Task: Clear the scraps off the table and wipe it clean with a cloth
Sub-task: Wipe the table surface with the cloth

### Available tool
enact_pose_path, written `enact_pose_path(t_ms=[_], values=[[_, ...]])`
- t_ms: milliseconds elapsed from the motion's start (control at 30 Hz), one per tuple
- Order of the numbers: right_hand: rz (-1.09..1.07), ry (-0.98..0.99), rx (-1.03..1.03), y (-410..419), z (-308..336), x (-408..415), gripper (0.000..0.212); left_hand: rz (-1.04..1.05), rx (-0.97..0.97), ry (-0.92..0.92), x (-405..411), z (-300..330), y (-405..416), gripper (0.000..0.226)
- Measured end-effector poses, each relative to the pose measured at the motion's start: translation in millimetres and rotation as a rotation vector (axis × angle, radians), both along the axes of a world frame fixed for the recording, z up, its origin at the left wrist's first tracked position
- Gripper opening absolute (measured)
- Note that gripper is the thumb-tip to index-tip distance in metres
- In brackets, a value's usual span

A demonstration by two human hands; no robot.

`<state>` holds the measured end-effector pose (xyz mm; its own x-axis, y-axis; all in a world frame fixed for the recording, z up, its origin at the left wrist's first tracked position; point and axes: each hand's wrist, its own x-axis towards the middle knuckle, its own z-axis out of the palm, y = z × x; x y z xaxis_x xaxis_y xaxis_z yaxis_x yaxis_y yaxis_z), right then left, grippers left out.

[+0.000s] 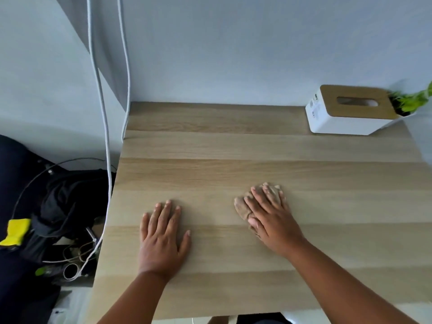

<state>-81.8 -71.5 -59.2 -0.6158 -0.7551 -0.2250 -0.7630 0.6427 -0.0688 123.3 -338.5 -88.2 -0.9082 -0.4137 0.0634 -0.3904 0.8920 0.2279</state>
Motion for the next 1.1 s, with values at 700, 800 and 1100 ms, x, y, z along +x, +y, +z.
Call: enact_pose_path(t_ms=[700,800,1100], values=[[-0.159,-0.016,-0.04,-58.6,-7.0,23.5,0.067,-0.002,0.019,-0.041,1.5,7.3,-0.8,0.068],[0.051,-0.035,-0.052,-9.0,-9.0,69.1,0.066,-0.006,0.034,-0.04,2.7,8.4,-1.9,0.068],[-0.35,-0.001,0.059,165.0,15.6,31.2,0.066,0.0,0.066,0.056,-13.9,15.9,34.9,0.059]])
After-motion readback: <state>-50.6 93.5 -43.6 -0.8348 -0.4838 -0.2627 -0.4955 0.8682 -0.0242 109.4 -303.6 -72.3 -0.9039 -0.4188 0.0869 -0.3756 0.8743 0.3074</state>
